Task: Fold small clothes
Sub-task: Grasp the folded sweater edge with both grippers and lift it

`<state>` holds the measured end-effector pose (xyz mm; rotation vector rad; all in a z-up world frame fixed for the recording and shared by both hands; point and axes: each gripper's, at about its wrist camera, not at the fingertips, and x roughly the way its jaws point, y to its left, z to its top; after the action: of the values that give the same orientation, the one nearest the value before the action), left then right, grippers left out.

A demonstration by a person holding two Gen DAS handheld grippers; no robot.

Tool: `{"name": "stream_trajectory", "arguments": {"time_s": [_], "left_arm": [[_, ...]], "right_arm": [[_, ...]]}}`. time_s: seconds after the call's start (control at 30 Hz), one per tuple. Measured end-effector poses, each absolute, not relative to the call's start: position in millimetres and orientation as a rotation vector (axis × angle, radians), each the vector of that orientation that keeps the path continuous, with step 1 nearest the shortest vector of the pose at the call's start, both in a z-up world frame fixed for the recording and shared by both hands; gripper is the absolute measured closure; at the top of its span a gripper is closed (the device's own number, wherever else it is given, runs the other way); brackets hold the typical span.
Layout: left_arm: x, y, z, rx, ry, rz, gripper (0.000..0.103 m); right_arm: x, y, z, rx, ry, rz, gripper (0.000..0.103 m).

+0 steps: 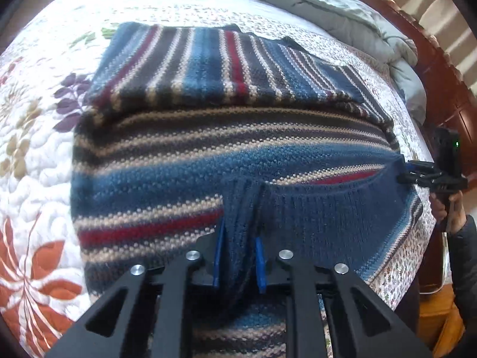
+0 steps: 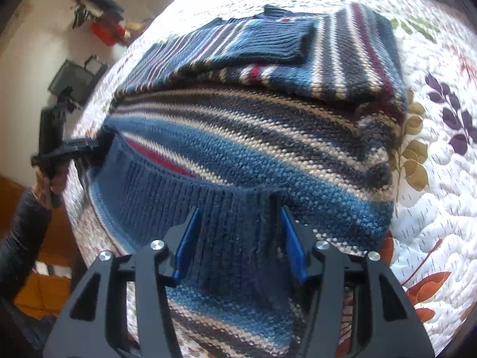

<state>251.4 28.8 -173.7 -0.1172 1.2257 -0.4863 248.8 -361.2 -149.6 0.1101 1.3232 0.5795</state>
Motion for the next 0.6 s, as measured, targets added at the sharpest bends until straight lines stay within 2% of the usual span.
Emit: {"name": "stream_trajectory", "arguments": {"time_s": [0.03,0.07,0.1,0.13,0.4,0.6], "left_arm": [[248.8,26.9,-172.6,-0.105,1.218,-0.479,0.087],[245.2,23.9,-170.4,-0.095,1.207,-0.468,0.088],[242.8,21.0,-168.8,-0.094,1.2,-0.461,0.088],[241.7,19.5,-167.2,-0.098,1.195,-0.456,0.089],[238.4,20.0,-115.5,-0.15,1.039,-0.425,0.09],[277.5,22.6,-69.2,-0.184,0.941,-0.368,0.09]], "right_arm": [[245.8,-357.0,-148.7,0.065,1.315,0.575,0.066],[243.4,-354.4,-147.9,0.039,1.314,0.578,0.083],[242.1,-354.1,-147.3,0.041,1.317,0.584,0.09],[241.1,-355.4,-145.2,0.054,1.316,0.59,0.093],[244.9,-379.6,-94.7,0.15,1.179,0.584,0.095],[289.2,-389.8,-53.7,0.197,1.092,0.515,0.095]]}}
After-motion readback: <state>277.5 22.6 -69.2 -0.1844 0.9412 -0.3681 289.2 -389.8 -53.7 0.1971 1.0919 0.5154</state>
